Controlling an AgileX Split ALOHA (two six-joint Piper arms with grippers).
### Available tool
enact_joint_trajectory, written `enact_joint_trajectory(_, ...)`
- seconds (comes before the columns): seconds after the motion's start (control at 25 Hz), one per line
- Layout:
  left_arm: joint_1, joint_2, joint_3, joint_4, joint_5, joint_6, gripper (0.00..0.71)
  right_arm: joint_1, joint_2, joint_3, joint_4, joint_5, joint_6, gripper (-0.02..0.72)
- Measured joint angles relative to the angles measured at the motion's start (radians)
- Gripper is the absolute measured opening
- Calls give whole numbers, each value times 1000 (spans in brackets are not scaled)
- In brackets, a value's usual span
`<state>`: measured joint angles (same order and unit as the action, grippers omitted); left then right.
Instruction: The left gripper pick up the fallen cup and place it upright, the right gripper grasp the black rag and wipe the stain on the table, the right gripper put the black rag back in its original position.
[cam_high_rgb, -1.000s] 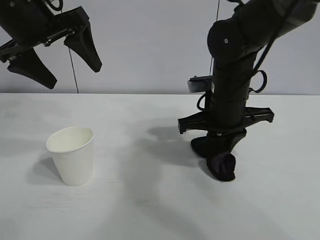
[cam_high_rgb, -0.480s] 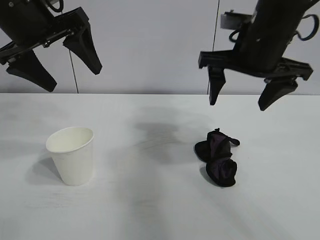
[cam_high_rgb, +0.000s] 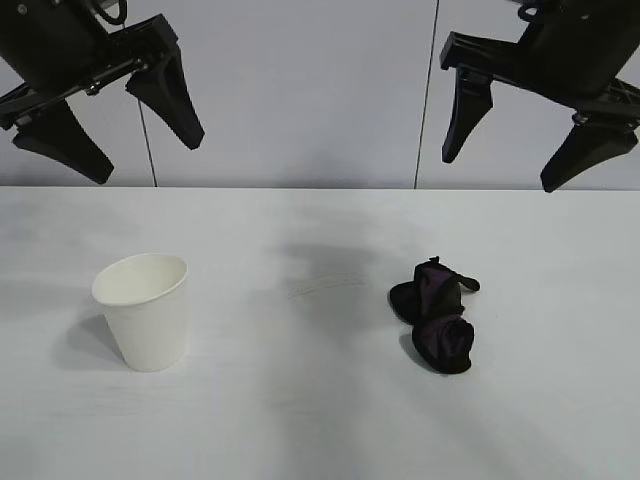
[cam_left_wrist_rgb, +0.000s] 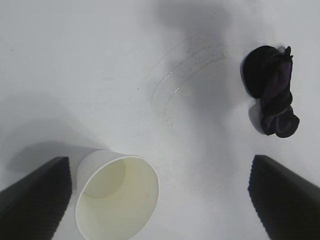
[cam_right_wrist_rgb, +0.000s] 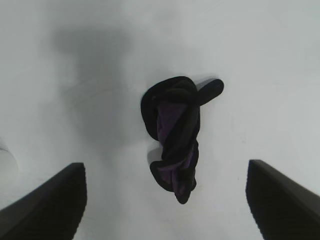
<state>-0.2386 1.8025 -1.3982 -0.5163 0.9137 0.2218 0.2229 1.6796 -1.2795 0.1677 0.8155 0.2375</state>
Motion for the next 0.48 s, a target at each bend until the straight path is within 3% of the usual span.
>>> enact_joint_trajectory(0.48,0,0,0,0,-20,0,693,0,0,0,4,-11,0,601)
